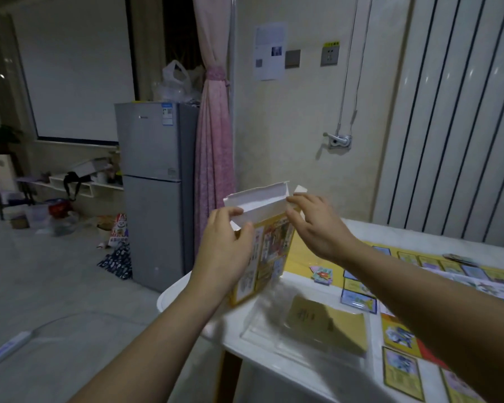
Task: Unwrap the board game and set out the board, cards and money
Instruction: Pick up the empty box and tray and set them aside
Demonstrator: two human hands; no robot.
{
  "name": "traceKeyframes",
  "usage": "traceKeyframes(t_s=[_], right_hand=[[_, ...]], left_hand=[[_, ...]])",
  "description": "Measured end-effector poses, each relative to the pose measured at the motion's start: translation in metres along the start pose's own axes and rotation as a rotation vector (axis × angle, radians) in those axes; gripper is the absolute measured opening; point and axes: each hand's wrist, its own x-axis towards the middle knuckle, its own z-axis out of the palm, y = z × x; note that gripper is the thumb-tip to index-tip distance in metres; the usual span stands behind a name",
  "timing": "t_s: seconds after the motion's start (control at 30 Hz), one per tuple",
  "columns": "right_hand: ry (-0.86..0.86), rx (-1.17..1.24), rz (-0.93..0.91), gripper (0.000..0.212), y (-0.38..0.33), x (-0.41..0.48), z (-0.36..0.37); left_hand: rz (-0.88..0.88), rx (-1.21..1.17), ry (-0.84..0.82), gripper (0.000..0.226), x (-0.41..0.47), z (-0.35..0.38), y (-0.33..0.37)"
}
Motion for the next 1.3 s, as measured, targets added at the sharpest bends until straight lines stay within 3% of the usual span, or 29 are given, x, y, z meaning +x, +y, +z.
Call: traceKeyframes(t_s=[0.27, 0.47, 0.67, 0.73, 0.83, 0.97, 1.03, 1.17, 1.3], right_hand=[[-0.020, 0.147, 0.086, 0.052, -0.007, 0.009, 0.006], [-0.146, 0.166, 0.055, 0.065, -0.011, 0.020, -0.003], [-0.215, 0.137, 0.038, 0.067, -0.012, 0.023, 0.011], [-0.208, 0.131, 0.061, 0.066, -0.013, 0.023, 0.015], [-0.199, 0.129, 0.070, 0.062, -0.017, 0.023, 0.016], [-0.187, 0.174, 0.085, 0.059, -0.020, 0.020, 0.018], [-0.179, 0.271, 0.134, 0.057, -0.020, 0.017, 0.020], [-0.170, 0.469, 0.205, 0.056, -0.014, 0.013, 0.022], [-0.205, 0.532, 0.191, 0.078, -0.003, 0.006, 0.020]], left_hand=[[0.111, -0.003, -0.007, 0.049, 0.001, 0.002, -0.017], [0.226, -0.053, -0.066, 0.051, 0.013, -0.013, -0.026], [0.072, -0.145, -0.203, 0.050, 0.005, -0.027, -0.033], [0.020, -0.004, -0.225, 0.054, 0.009, -0.030, -0.031], [0.027, 0.443, -0.108, 0.054, 0.017, -0.033, -0.025], [0.246, 0.740, -0.064, 0.050, 0.019, -0.026, -0.023], [0.309, 0.640, -0.086, 0.049, 0.019, -0.024, -0.026], [0.254, 0.226, -0.170, 0.061, 0.017, -0.023, -0.033], [0.201, 0.100, -0.181, 0.065, 0.014, -0.019, -0.037]])
